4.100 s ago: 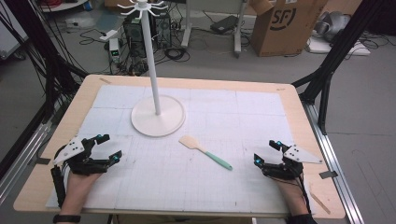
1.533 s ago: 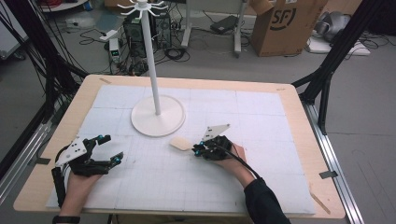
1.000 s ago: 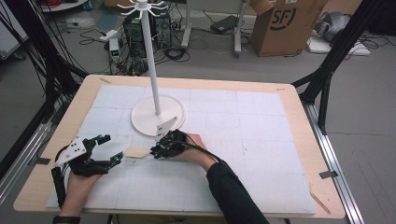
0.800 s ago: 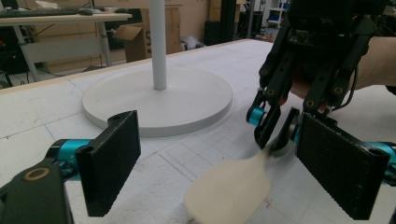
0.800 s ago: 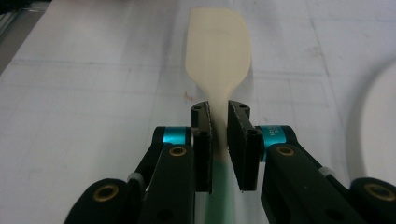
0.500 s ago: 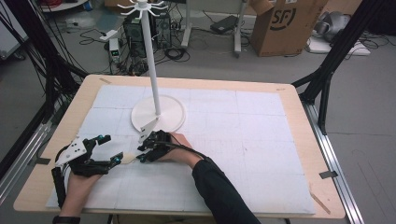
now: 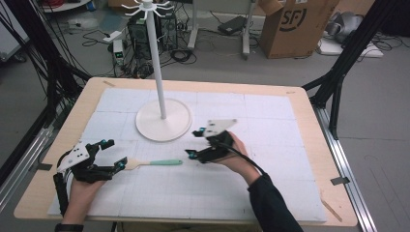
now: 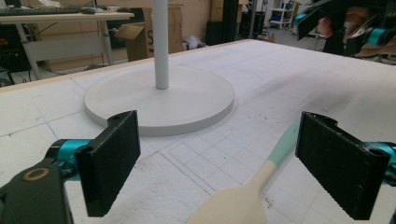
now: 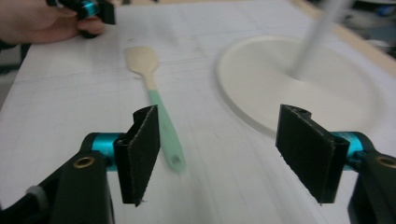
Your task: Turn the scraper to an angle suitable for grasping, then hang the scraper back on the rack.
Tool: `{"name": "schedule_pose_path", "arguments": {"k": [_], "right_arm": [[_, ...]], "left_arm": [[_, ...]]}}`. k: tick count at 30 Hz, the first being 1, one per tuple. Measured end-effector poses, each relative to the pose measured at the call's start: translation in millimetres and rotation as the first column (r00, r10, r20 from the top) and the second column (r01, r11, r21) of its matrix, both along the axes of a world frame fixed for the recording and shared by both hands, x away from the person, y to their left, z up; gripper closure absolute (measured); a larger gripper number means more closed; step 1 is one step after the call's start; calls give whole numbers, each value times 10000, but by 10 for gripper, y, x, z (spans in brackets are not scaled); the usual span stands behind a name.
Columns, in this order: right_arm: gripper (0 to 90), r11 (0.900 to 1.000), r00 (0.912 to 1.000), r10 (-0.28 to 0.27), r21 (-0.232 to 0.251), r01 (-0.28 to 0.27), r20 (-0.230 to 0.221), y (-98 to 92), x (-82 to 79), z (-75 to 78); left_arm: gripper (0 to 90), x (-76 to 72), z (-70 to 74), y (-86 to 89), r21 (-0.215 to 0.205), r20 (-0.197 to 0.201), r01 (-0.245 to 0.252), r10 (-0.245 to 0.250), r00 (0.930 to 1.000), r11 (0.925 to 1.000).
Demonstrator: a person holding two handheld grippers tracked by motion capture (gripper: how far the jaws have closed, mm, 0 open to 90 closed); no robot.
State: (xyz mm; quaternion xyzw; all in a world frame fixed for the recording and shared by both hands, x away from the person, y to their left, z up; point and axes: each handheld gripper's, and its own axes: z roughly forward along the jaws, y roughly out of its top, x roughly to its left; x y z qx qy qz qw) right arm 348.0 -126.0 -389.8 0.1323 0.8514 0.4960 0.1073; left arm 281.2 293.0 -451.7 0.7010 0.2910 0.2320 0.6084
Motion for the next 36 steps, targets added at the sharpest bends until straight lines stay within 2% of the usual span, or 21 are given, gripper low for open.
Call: {"name": "schedule_pose_path", "arguments": {"k": [1,2,4,7,10,11,12,14,15,16,17,18,19,20,21,24,30,36], "right_arm": [[294,9985,9986,-498,215,494,171,-202,-50,-16],[285,9953,9959,-896,393,890,147,-358,-90,-31],[278,9814,9850,-1722,885,1704,129,-668,-186,-84],[272,9454,9555,-2950,1466,2911,56,-1095,-314,-196],[235,8996,9186,-3933,1896,3933,-395,-1453,-418,-329],[235,8996,9186,-3933,1896,3933,-395,-1453,-418,-329],[230,8854,9051,-4223,1915,4237,-497,-1545,-458,-366],[215,8608,8781,-4775,1843,4745,-303,-1687,-538,-430],[204,8371,8522,-5229,1788,5170,-163,-1786,-614,-482],[204,8371,8522,-5229,1788,5170,-163,-1786,-614,-482],[195,8209,8355,-5495,1830,5409,-42,-1852,-671,-528],[195,8209,8355,-5495,1830,5409,-42,-1852,-671,-528],[192,8017,8208,-5711,2090,5599,-82,-1916,-717,-574],[192,8017,8208,-5711,2090,5599,-82,-1916,-717,-574],[191,7813,8070,-5905,2458,5737,-70,-1948,-745,-573],[186,7811,8075,-5898,2453,5742,-122,-1949,-740,-577],[180,7887,8107,-5854,2368,5673,79,-1938,-743,-581],[180,7844,8087,-5882,2403,5719,-45,-1940,-741,-581]], "left_arm": [[146,-1,0,-1,1,-7,-6,6,10000,10000],[146,-1,0,0,6,0,-16,16,10000,10000],[146,-1,0,-2,5,-3,-21,21,10000,10000],[145,-1,0,0,2,-14,-63,63,10000,10000],[143,4,-1,7,-58,-81,-77,76,9999,10000],[143,4,-1,7,-58,-81,-77,76,9999,10000],[143,4,-1,6,-111,-96,-81,80,9999,9999],[143,7,-1,11,-116,-78,-84,83,9999,9999],[143,6,-2,11,-128,-88,-104,103,9999,9999],[143,6,-1,11,-115,-80,-91,90,9999,9999],[143,7,-1,10,-122,-81,-99,98,9999,9999],[143,6,-1,10,-126,-99,-131,130,9999,9998],[143,7,-2,12,-131,-107,-136,135,9999,9998],[143,8,-1,14,-148,-114,-131,129,9999,9998],[143,10,-1,15,-149,-126,-121,119,9999,9998],[143,12,-1,14,-152,-146,-141,139,9998,9998],[143,12,-2,19,-208,-169,-160,156,9997,9997],[146,15,-1,24,-288,-189,-220,215,9996,9993]]}}
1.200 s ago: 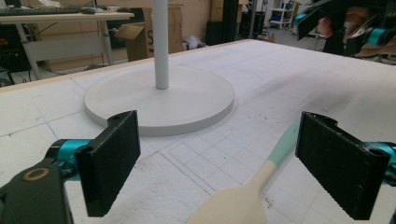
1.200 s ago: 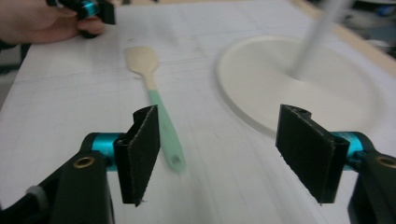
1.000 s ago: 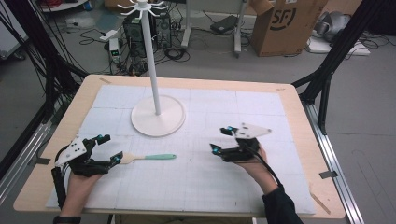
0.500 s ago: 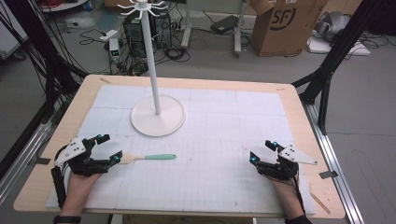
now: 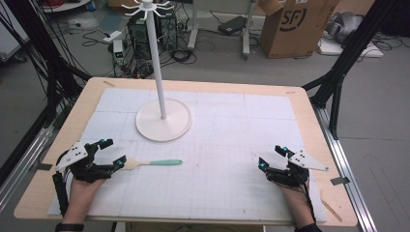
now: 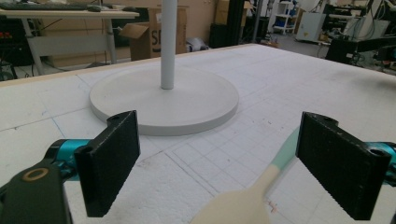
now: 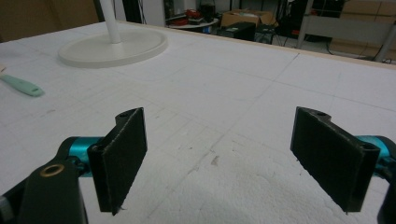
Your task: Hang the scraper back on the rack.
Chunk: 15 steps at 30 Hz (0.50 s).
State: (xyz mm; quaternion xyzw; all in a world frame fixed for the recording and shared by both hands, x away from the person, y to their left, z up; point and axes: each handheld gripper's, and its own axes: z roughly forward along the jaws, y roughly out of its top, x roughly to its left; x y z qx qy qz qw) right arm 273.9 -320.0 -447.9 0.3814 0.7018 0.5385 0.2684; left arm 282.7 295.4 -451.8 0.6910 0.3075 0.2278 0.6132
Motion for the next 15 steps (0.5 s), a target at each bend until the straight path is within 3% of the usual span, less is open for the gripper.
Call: {"name": "schedule_pose_path", "arguments": {"k": [5,10,12,15], "right_arm": [[182,9999,10000,93,-73,-93,-27,6,0,0],[184,9999,9999,123,-49,-123,-37,4,6,-1],[183,9999,9999,133,-54,-133,-32,3,7,-1],[184,9999,9999,136,-34,-137,-70,2,7,-2]], "left_arm": [[153,1,14,-19,145,-72,-28,29,10000,9999],[149,25,159,-73,625,-480,585,-555,9973,9963],[148,45,210,-105,778,-641,962,-913,9938,9923],[148,111,246,-177,1232,-1038,1613,-1490,9834,9792]]}}
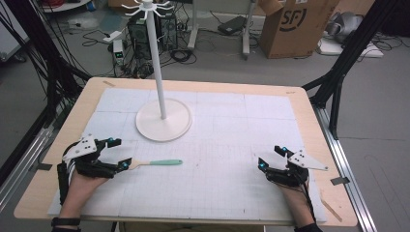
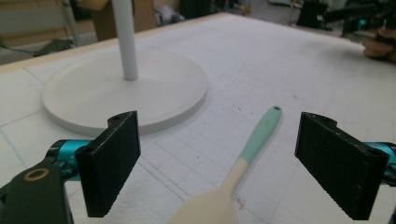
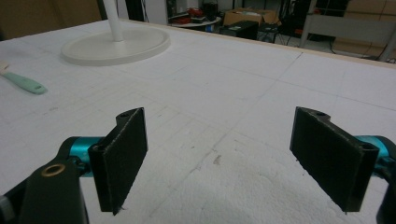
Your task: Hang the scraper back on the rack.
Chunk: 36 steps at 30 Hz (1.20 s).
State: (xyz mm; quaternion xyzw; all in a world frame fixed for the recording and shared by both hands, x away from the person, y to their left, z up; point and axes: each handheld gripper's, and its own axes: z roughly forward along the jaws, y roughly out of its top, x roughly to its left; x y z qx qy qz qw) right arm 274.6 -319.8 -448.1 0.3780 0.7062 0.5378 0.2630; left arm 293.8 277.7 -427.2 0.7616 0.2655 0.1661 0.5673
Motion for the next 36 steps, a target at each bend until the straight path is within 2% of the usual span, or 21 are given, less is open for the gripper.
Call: {"name": "schedule_pose_path", "arguments": {"k": [4,9,14,16,18,19,20,22,24,25,27,28,30,32,36], "right_arm": [[185,10000,10000,9,26,-9,-28,-2,2,0],[185,10000,10000,-16,98,17,-66,-12,5,1],[187,10000,10000,-5,81,5,-35,-8,7,0],[187,10000,10000,-12,96,13,-47,-10,7,0],[187,10000,10000,-18,96,18,-39,-9,7,0],[189,10000,10000,6,89,-5,-54,-9,7,0],[189,10000,10000,6,89,-5,-54,-9,7,0],[196,10000,10000,13,75,-13,-58,-11,8,0],[197,10000,10000,20,62,-20,-55,-10,8,0],[197,10000,10000,6,74,-5,-61,-11,8,0],[197,10000,10000,-2,70,2,-42,-13,10,0],[197,10000,10000,12,81,-12,-53,-13,11,0],[197,10000,10000,4,80,-4,-48,-13,11,0],[197,10000,10000,-6,98,7,-69,-15,11,-1],[197,9999,10000,-14,112,15,-83,-15,11,0]], "left_arm": [[153,83,43,-130,510,-246,729,-717,9971,9960],[176,154,39,-285,1217,-499,1449,-1398,9889,9819],[186,206,-31,-350,1505,-771,1643,-1542,9850,9749],[260,224,-61,-368,1684,-848,1802,-1679,9822,9691],[287,234,-87,-390,1866,-983,2037,-1880,9772,9611],[323,243,-122,-420,2213,-1173,2178,-1957,9736,9506],[324,243,-122,-420,2213,-1173,2178,-1957,9736,9506],[335,253,-164,-453,2605,-1355,2222,-1923,9719,9396],[365,260,-197,-480,2777,-1466,2352,-2009,9686,9314],[434,258,-204,-492,2891,-1428,2380,-2040,9685,9273],[455,253,-212,-510,3032,-1336,2372,-2053,9695,9229],[526,250,-211,-512,3190,-1272,2346,-2039,9707,9182],[555,246,-215,-512,3575,-1208,2185,-1870,9749,9080],[600,251,-220,-510,3464,-1310,2199,-1850,9740,9120],[649,254,-226,-518,3436,-1260,2321,-2002,9716,9100]]}}
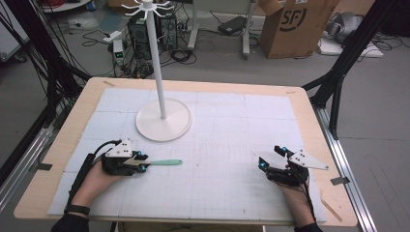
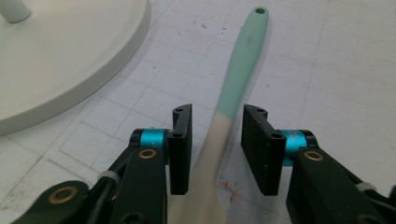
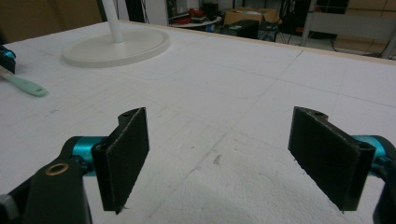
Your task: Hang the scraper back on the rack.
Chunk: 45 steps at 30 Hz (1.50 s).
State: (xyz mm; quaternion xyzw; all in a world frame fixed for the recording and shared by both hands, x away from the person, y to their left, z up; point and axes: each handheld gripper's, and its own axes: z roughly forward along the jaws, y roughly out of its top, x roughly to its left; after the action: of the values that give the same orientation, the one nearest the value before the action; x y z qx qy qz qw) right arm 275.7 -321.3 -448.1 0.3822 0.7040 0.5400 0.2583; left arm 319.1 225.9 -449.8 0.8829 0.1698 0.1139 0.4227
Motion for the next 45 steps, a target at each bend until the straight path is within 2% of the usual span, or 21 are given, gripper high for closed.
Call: {"name": "schedule_pose_path", "arguments": {"k": [5,6,8,15,19,21,26,30,33,38,41,43,45], "right_arm": [[198,10000,10000,0,47,0,-22,0,2,-1],[198,10000,10000,4,52,-4,-36,-3,3,-1],[198,10000,10000,7,62,-6,-46,-2,2,-1],[198,10000,10000,12,40,-12,-20,-1,3,-1],[198,10000,10000,9,64,-9,-48,-2,2,-1],[198,10000,10000,1,57,-1,-44,-1,2,0],[198,10000,10000,-3,56,3,-47,-1,2,0],[198,10000,10000,4,60,-4,-48,-2,3,-1],[198,10000,10000,-9,59,9,-49,-3,2,-1],[198,10000,10000,-17,70,17,-68,-3,2,-1],[198,10000,10000,-12,64,13,-63,-4,2,-1],[198,10000,10000,-11,64,11,-60,-4,2,-1],[198,10000,10000,-10,66,11,-63,-4,2,-1]], "left_arm": [[691,6,-8,-7,-100,-107,103,-104,9999,9999],[721,5,-6,-6,-21,-82,151,-151,9999,9999],[768,8,-11,-9,-115,-194,89,-91,9998,9999],[787,17,-11,0,-180,-175,202,-205,9996,9996],[811,25,1,-2,-285,-279,54,-62,9996,9996],[812,19,22,3,-400,-154,-9,3,9999,9992],[812,12,114,55,-1063,-334,-246,211,9992,9940],[813,-26,249,118,-1956,-455,-593,513,9976,9789],[813,-33,380,155,-2450,-796,-664,481,9957,9672],[813,-36,675,182,-2847,-728,-982,807,9941,9536],[813,-36,892,219,-2955,-501,-1212,1113,9925,9476],[813,-36,1040,252,-3119,-391,-1365,1309,9906,9403],[813,-21,1189,296,-3279,-323,-1313,1278,9913,9355]]}}
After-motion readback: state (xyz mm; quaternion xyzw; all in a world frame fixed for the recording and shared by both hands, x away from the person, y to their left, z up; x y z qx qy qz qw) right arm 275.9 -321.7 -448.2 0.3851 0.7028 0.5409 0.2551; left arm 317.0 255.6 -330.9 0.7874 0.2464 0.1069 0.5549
